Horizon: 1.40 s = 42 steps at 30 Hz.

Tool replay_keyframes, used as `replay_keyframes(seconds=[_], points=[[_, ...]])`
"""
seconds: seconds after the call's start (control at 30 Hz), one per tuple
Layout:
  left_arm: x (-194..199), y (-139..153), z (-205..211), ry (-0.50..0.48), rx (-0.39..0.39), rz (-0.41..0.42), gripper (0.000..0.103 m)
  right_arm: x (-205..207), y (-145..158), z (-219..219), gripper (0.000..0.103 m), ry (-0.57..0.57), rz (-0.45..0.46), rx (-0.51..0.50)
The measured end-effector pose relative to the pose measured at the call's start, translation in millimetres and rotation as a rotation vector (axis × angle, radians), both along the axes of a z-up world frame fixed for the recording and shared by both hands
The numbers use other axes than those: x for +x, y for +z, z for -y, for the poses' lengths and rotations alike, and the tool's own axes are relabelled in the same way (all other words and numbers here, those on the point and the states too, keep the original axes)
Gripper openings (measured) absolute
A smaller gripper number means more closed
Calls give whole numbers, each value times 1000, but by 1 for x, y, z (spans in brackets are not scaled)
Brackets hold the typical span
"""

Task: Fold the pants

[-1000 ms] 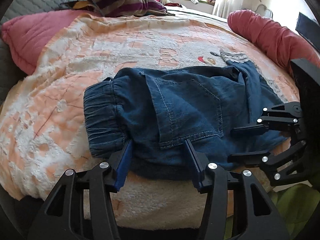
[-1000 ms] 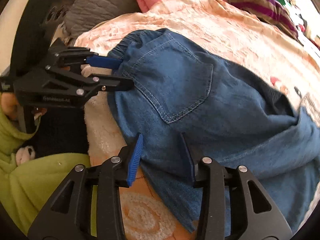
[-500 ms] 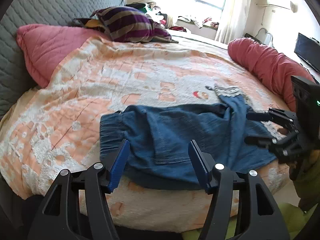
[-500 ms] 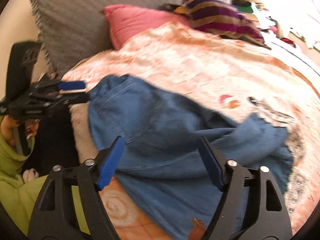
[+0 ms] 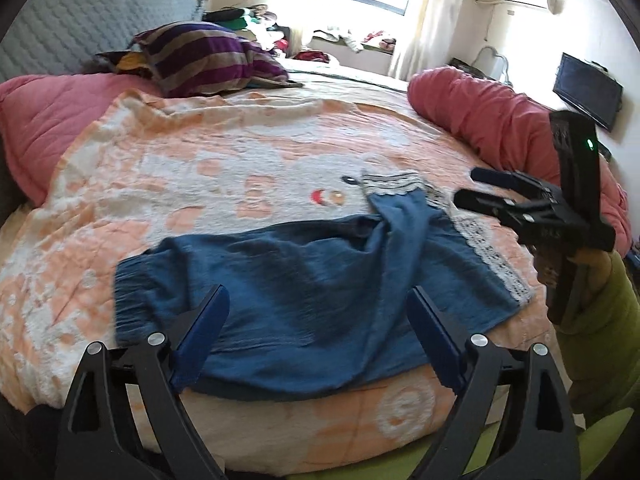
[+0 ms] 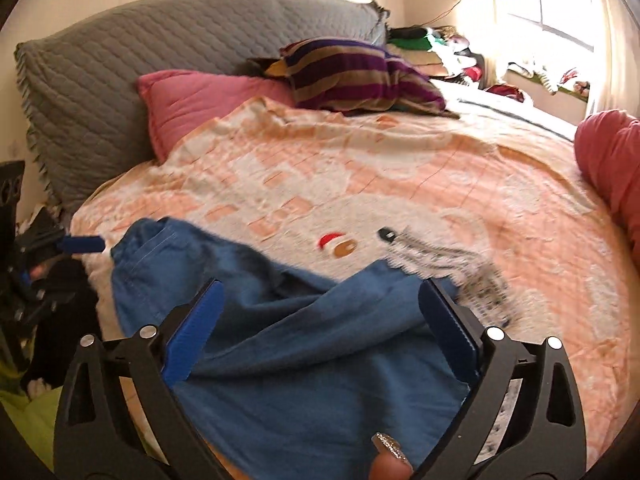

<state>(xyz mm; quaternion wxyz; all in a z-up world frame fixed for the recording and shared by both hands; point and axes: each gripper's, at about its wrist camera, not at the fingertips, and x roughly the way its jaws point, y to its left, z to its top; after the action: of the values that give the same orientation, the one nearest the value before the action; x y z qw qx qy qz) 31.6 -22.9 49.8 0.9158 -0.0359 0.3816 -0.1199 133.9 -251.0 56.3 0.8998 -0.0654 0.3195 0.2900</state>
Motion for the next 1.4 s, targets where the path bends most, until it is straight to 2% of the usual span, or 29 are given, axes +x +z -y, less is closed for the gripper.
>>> replay_keyframes(seconds=[0.2, 0.47, 0.67, 0.83, 0.97, 1.1, 1.27, 1.33, 1.4], points=[[20, -8, 36, -93, 1, -45, 89, 27, 13, 12, 94, -44, 36, -31], [51, -33, 66, -160, -39, -125, 87, 89, 5, 14, 94, -59, -29, -104], [68, -55, 73, -177, -76, -188, 74, 132, -16, 2, 94, -19, -118, -144], [82, -73, 82, -202, -83, -242, 49, 163, -43, -12, 94, -1, -189, -205], [93, -90, 82, -192, -113, -278, 49, 187, -65, -20, 94, 9, -260, -228], [94, -92, 83, -203, -94, -261, 41, 203, -81, -29, 94, 28, -295, -250], [95, -94, 80, -208, -113, -261, 40, 212, -99, -34, 77, 70, -363, -249], [95, -94, 79, -213, -112, -257, 40, 210, -104, -35, 50, 97, -382, -250], [94, -94, 79, -213, -113, -255, 41, 207, -105, -33, 34, 106, -376, -242]])
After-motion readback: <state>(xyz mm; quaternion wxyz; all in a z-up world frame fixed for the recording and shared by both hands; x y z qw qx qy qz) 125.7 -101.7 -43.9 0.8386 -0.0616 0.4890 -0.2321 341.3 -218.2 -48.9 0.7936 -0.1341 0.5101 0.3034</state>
